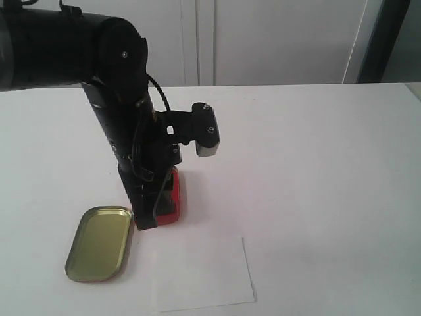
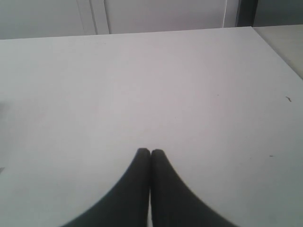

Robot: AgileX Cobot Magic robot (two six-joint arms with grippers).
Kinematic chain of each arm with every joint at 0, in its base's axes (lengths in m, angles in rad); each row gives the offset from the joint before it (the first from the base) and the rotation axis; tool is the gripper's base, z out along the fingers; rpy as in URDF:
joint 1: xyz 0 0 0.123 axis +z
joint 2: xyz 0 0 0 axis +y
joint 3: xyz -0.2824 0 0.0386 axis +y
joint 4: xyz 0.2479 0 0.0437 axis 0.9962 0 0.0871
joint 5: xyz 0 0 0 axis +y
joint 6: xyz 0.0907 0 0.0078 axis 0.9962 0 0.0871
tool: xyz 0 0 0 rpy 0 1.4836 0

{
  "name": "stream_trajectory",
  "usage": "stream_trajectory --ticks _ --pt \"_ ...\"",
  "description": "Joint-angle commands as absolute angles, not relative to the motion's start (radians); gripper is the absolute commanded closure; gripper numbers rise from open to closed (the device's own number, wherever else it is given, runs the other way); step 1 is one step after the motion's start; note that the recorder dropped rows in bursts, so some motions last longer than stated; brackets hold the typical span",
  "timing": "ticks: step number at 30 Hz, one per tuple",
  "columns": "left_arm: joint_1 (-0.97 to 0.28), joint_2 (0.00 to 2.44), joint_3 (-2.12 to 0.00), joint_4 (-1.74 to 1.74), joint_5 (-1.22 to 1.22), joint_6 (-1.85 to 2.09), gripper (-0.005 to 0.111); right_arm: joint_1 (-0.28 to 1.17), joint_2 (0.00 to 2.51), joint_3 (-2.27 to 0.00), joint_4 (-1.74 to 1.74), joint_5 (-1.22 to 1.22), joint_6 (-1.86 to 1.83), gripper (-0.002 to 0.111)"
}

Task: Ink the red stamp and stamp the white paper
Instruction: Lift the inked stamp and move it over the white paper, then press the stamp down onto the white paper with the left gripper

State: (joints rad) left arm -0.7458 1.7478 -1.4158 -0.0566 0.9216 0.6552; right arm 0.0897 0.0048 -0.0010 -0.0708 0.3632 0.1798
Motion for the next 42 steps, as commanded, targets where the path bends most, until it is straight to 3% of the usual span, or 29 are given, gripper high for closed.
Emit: stream_trajectory --ticks 1,15,42 --pt "-0.762 1.715 -1.36 -0.064 0.926 0.623 0.107 0.091 0.0 0.0 -0.075 0.352 0.182 0.108" --pt "-0.88 1.722 -1.243 -0.104 0.72 0.596 0.107 0.091 0.0 0.0 -0.075 0.352 0.202 0.108" --pt "-0.883 1.848 -1.234 -0.085 0.649 0.598 0.107 0.091 0.0 0.0 -0.075 0.352 0.202 0.108"
